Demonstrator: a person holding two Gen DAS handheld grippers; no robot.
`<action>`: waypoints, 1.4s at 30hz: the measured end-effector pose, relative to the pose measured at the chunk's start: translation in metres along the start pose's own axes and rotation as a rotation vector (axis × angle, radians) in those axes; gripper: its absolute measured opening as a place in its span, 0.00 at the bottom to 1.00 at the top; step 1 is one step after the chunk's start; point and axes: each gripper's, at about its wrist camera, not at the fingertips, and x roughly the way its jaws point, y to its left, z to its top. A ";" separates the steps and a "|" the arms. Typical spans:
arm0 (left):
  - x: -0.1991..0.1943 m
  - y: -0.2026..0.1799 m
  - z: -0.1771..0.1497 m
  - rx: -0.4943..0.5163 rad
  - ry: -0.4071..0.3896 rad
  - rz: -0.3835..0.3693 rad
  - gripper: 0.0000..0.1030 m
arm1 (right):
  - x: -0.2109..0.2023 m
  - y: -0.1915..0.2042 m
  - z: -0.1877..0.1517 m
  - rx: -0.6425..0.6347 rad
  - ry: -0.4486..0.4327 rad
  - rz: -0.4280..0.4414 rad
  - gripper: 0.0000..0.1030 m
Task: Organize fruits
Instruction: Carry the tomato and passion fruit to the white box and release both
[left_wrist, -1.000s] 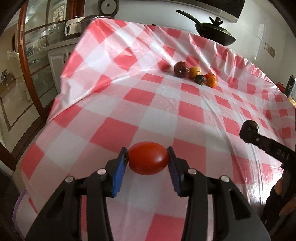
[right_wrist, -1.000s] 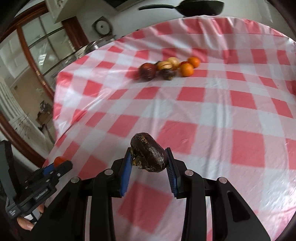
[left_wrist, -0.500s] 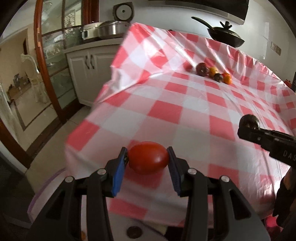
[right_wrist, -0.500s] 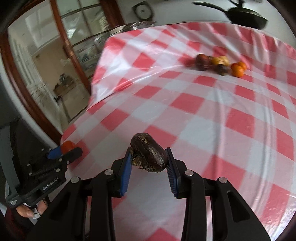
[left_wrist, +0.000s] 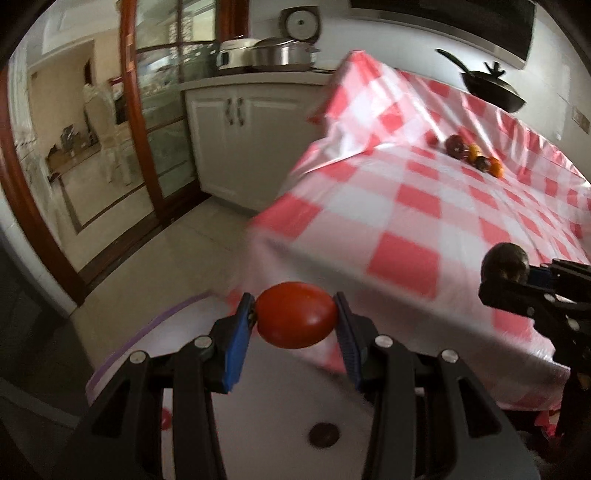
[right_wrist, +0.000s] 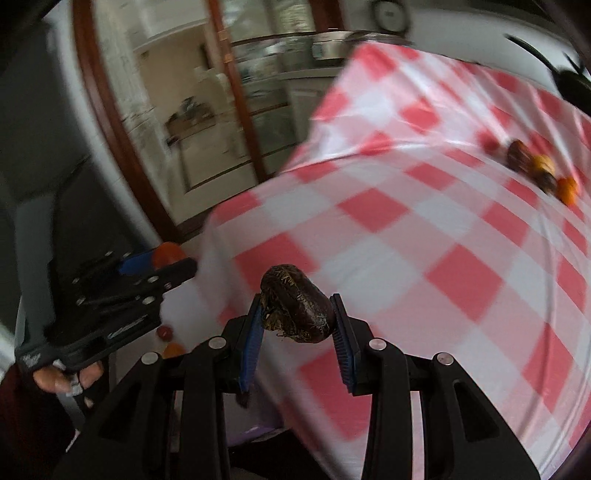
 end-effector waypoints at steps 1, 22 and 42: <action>-0.001 0.010 -0.006 -0.018 0.008 0.014 0.42 | 0.003 0.009 -0.001 -0.026 0.007 0.015 0.35; 0.073 0.108 -0.101 -0.243 0.408 0.197 0.43 | 0.157 0.116 -0.072 -0.292 0.501 0.197 0.35; 0.092 0.117 -0.112 -0.268 0.483 0.252 0.62 | 0.161 0.135 -0.086 -0.371 0.538 0.172 0.45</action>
